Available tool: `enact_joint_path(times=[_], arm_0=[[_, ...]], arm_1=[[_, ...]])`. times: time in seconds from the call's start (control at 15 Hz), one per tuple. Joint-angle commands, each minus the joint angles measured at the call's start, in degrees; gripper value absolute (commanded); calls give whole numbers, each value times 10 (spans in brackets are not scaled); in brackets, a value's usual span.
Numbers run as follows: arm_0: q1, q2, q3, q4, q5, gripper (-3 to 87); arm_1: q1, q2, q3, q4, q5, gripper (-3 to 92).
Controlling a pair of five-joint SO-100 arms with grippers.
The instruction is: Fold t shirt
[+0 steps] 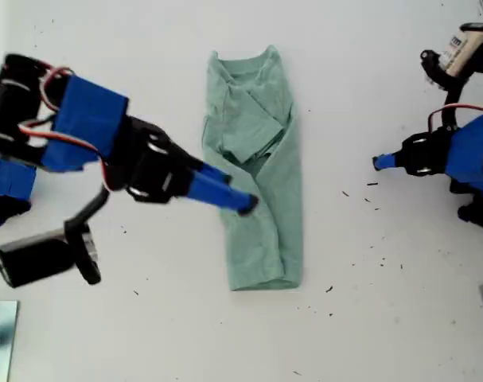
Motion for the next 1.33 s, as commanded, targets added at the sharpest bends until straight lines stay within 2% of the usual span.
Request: enact_joint_path(times=[0.0,0.07,0.2,0.27,0.33,0.53,0.73,0.8,0.87,0.93,1.07,1.13,1.2,1.27], arm_0=[[-83,317,409,-44,-69,149],[-102,432,563,-67,-91,111],[-113,635,804,-71,-160,2],[-105,724,886,-61,-192,-1],[-97,782,937,-37,-218,-1],[-80,760,977,-63,-253,-2],[-83,755,974,-63,-253,-2],[-75,695,910,-43,-263,-2],[-53,559,773,12,-281,-2],[-25,447,627,54,-279,-2],[16,242,336,135,-250,-2],[25,136,203,185,-229,60],[40,47,82,215,-213,196],[56,-31,-26,220,-181,265]], arm_1=[[-3,-1,29,1,6,25],[-3,-1,29,1,6,25],[-3,-1,29,1,6,25],[-3,-1,29,1,6,25],[-3,-2,29,1,7,25],[-1,-3,29,1,9,25],[-3,-4,29,1,14,25],[-31,-7,18,-4,33,25],[-83,-51,-51,-5,73,25],[-113,-183,-182,-2,96,25],[-178,-511,-544,49,84,24],[-203,-627,-703,76,74,22],[-225,-729,-850,122,68,126],[-242,-837,-1005,192,59,292]])
